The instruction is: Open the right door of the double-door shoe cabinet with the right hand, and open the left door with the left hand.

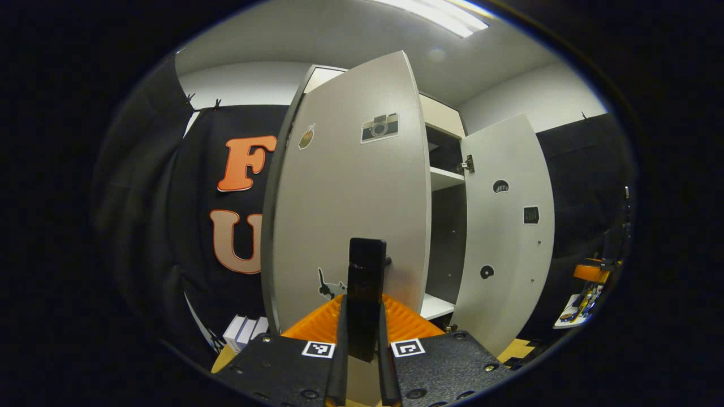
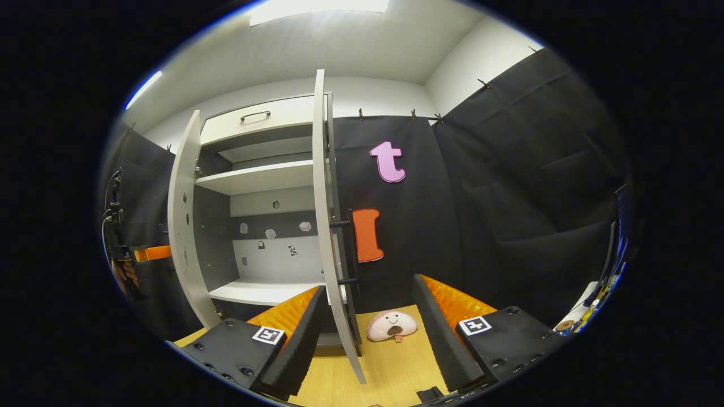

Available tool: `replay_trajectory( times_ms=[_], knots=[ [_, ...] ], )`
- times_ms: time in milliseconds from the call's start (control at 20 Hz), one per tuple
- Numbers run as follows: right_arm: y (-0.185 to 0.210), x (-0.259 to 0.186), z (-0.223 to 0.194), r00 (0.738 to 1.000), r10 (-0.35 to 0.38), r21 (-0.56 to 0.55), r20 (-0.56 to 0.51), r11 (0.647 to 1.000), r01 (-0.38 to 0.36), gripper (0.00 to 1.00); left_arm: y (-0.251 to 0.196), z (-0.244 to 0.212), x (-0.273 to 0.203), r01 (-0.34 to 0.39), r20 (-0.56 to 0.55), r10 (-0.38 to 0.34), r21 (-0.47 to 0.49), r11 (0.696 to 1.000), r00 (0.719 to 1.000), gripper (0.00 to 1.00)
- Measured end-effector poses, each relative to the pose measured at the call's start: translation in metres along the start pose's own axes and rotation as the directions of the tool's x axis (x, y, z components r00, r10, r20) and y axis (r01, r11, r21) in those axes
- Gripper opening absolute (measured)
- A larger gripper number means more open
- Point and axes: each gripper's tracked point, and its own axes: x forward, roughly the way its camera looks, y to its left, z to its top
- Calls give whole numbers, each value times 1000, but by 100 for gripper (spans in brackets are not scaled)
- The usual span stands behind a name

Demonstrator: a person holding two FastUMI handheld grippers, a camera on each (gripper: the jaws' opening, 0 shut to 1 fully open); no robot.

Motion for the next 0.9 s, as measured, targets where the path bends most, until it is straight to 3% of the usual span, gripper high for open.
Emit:
replay_trajectory(
  times_ms=[250,750,900],
  knots=[
    [5,-2,0,1000,-1,-20,14,1000,1,96,22,4,-11,-54,17,53,51,997,998,19],
    [40,-2,-14,1000,10,-24,-16,1000,-11,96,46,13,-19,-73,75,66,99,992,995,20],
    [54,-4,-17,1000,4,-18,-10,1000,-4,96,62,14,-23,-116,91,107,106,988,990,19]
  ],
)
